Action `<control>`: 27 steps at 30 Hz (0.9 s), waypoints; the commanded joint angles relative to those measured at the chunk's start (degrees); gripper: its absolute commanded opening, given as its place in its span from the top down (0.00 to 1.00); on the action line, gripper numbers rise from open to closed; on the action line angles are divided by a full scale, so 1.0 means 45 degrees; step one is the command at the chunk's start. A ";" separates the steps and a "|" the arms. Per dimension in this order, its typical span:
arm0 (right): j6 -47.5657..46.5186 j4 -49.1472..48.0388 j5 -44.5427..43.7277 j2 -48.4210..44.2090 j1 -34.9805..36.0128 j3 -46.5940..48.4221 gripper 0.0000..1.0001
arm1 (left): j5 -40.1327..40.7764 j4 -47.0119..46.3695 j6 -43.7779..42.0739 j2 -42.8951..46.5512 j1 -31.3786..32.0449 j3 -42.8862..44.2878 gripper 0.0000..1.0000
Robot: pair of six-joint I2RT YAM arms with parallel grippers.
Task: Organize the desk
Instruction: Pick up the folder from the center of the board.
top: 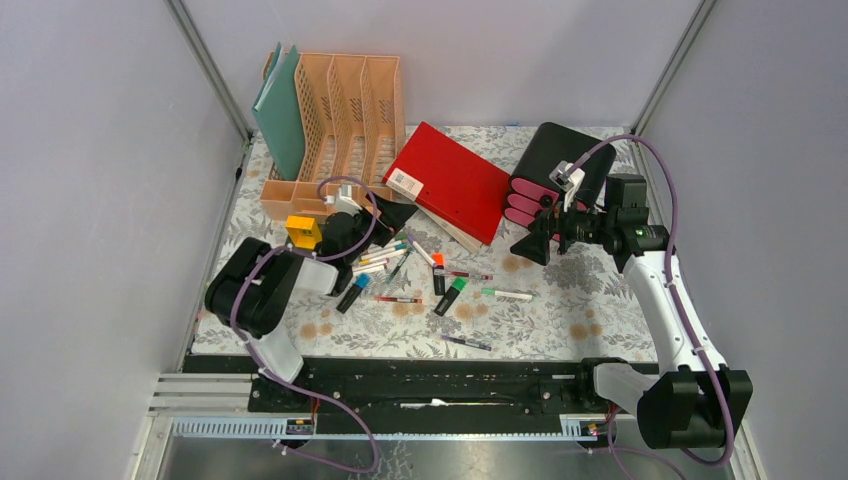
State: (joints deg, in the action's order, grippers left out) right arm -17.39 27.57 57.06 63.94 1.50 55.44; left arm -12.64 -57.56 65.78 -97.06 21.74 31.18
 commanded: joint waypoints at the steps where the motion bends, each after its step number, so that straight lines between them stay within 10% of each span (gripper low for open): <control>1: -0.0238 -0.0024 0.0270 0.0068 0.0019 0.0159 0.00 | -0.0093 -0.1383 0.0197 -0.0859 0.0160 0.0852 0.12; 27: -0.0335 0.0035 0.0289 0.0087 0.0019 0.0180 0.00 | 0.0530 -0.1857 0.1115 -0.3326 0.0228 0.2920 0.44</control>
State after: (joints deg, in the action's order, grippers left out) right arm -17.82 27.99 57.08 64.47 1.50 55.44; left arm -11.27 -61.84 70.35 -111.11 22.57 41.50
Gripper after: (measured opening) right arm 0.994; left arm 0.570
